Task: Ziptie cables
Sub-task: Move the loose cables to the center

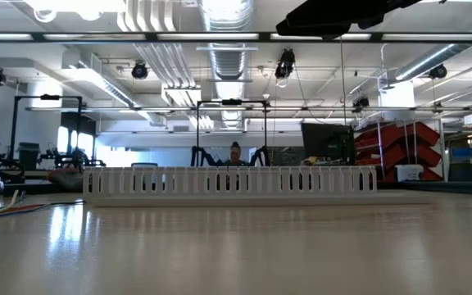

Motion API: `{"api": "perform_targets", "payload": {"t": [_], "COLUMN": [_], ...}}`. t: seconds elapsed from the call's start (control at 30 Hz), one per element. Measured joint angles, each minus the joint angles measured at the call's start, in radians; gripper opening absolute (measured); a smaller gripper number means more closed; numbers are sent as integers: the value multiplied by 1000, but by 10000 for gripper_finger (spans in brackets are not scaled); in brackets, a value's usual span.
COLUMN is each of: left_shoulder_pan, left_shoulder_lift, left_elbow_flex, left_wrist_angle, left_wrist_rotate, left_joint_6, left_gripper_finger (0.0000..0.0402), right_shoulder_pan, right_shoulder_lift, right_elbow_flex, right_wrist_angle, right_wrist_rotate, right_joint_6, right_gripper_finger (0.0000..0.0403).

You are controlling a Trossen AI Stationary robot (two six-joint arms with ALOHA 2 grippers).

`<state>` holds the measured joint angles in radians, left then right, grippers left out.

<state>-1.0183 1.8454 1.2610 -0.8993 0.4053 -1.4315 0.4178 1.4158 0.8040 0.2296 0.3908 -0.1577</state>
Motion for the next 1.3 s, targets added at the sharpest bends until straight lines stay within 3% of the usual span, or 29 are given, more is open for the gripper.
{"api": "perform_targets", "payload": {"t": [0.13,0.23,0.6,0.73,1.3], "left_shoulder_pan": [-19,-29,-39,-39,-40], "left_shoulder_lift": [0,1,0,0,1], "left_elbow_flex": [-22,-59,-204,-224,-277], "left_wrist_angle": [-22,-7,79,77,175], "left_wrist_rotate": [173,231,303,271,306], "left_joint_6": [-4,-3,12,52,153], "left_gripper_finger": [0,0,0,0,0], "right_shoulder_pan": [-3,-5,-6,-6,-6], "right_shoulder_lift": [0,0,0,0,0], "right_elbow_flex": [0,0,-11,-13,-13], "right_wrist_angle": [0,0,-1,-1,-9], "right_wrist_rotate": [-2,-6,-6,-6,-6], "right_joint_6": [0,-6,-10,-6,28], "right_gripper_finger": [185,183,181,179,169]}}
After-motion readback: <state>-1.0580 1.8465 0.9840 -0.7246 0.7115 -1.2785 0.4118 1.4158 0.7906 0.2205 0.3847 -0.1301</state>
